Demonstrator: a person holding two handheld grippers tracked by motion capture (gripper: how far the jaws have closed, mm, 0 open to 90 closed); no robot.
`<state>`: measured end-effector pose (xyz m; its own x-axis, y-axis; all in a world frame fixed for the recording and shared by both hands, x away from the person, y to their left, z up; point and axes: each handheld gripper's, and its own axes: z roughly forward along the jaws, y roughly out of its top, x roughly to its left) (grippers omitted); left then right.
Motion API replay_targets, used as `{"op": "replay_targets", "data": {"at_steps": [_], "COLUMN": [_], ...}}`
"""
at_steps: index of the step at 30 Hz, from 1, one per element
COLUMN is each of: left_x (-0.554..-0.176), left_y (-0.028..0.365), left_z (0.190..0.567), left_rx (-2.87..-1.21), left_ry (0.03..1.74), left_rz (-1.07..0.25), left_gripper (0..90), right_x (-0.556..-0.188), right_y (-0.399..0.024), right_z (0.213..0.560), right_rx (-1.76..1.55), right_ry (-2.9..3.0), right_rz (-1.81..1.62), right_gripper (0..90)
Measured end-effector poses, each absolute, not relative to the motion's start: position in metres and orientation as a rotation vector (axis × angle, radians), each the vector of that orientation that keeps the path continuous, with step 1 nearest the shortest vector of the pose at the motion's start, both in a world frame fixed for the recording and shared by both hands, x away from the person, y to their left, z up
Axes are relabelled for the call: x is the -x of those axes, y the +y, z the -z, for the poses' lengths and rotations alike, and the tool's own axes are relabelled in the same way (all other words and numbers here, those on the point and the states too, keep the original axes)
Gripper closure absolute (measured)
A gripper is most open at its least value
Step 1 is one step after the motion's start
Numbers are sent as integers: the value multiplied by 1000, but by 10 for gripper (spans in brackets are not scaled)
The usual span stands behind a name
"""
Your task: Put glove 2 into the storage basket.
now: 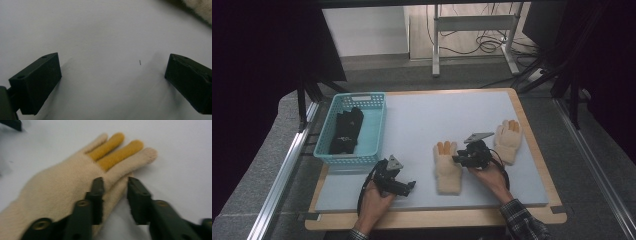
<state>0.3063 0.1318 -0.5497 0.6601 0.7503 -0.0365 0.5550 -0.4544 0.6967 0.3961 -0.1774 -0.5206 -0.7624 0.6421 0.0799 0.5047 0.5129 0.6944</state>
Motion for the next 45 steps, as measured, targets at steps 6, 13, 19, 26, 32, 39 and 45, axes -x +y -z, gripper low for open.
{"op": "replay_targets", "data": {"at_steps": [6, 13, 19, 26, 32, 39, 45], "left_x": [-306, -306, -306, -307, -307, -307, -307], "left_y": [132, 132, 132, 132, 132, 132, 132], "left_z": [550, 550, 550, 550, 550, 550, 550], "left_rx": [-2181, -2179, -2184, -2184, -2184, -2185, -2185], "left_ry": [1004, 1005, 1002, 1002, 1002, 1002, 1002], "left_rz": [-362, -361, -362, -360, -361, -361, -361], "left_gripper": [9, 10, 10, 9, 9, 9, 9], "right_x": [-382, -387, -399, -416, -427, -429, -431], "right_y": [-183, -209, -247, -298, -340, -357, -362], "right_z": [505, 497, 486, 478, 477, 493, 504], "right_rx": [-944, -1021, -1128, -1242, -1351, -1450, -1534], "right_ry": [2469, 2410, 2320, 2213, 2118, 2058, 2061], "right_rz": [-1095, -1092, -1085, -982, -906, -921, -989], "right_gripper": [852, 621, 606, 649, 633, 492, 506]}}
